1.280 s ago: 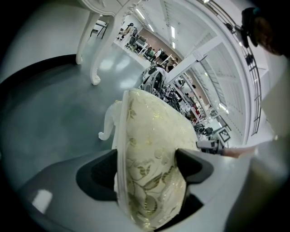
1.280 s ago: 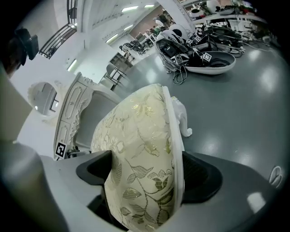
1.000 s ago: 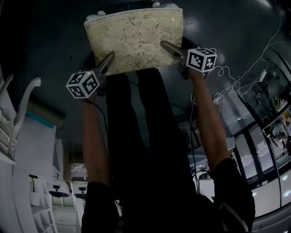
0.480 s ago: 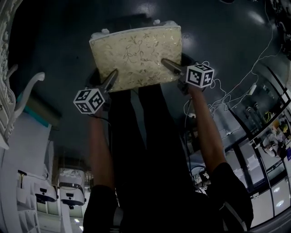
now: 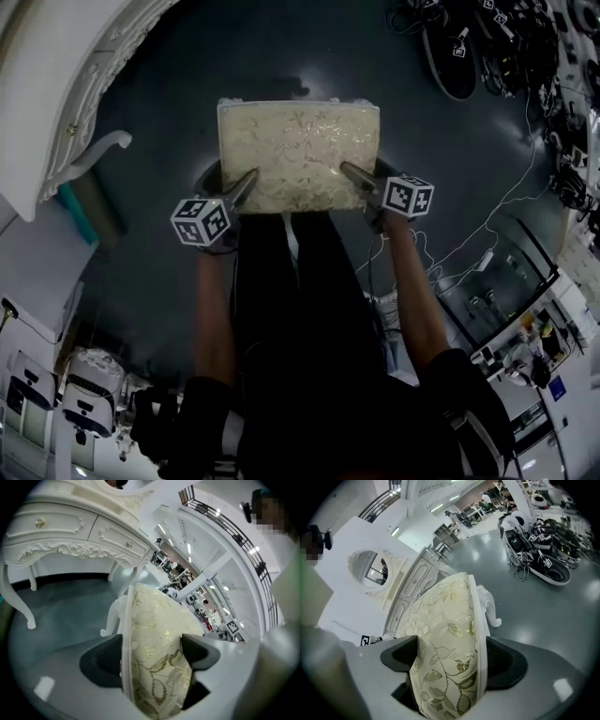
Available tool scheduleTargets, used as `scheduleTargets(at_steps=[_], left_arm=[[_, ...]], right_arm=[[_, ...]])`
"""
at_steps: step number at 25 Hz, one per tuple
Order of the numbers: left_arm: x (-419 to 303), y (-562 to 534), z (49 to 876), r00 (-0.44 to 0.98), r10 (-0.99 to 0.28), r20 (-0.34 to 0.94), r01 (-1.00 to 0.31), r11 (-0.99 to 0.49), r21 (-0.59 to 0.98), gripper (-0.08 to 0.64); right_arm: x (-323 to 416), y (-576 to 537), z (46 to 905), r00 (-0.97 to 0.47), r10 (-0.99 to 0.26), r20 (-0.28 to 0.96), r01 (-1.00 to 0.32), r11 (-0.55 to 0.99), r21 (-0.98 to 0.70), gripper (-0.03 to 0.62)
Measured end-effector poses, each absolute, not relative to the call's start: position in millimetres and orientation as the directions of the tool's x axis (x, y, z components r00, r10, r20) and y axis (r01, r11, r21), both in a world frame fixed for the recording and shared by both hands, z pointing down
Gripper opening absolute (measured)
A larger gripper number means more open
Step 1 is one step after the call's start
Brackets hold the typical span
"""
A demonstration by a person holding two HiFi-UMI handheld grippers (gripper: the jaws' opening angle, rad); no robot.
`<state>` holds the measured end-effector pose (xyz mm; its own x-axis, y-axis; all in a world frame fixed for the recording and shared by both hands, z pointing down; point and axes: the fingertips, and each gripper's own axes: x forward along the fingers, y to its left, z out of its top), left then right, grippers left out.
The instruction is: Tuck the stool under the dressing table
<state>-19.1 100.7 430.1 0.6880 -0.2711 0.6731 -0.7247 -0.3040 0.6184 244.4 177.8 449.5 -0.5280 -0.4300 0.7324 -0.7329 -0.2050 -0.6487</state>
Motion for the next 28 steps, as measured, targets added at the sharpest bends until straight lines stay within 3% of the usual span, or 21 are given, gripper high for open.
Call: scheduleTargets(at_steps=[15,28], left_arm=[[-138.6,72.7,322.2,0.583,-0.484,0.653,-0.777,-0.097,0.623,0.394],[-149.4,109.2,313.1,0.317,-0.655,0.686,-0.79,0.218,0.573,0.391]], right_arm=[[137.4,58.9,342.1,-0.631,-0.291,0.719,-0.765,0.081,-0.639,0.453],[102.6,0.6,349.4,-0.739,-0.029,0.673,-0.645,0.319,-0.695,0.449]])
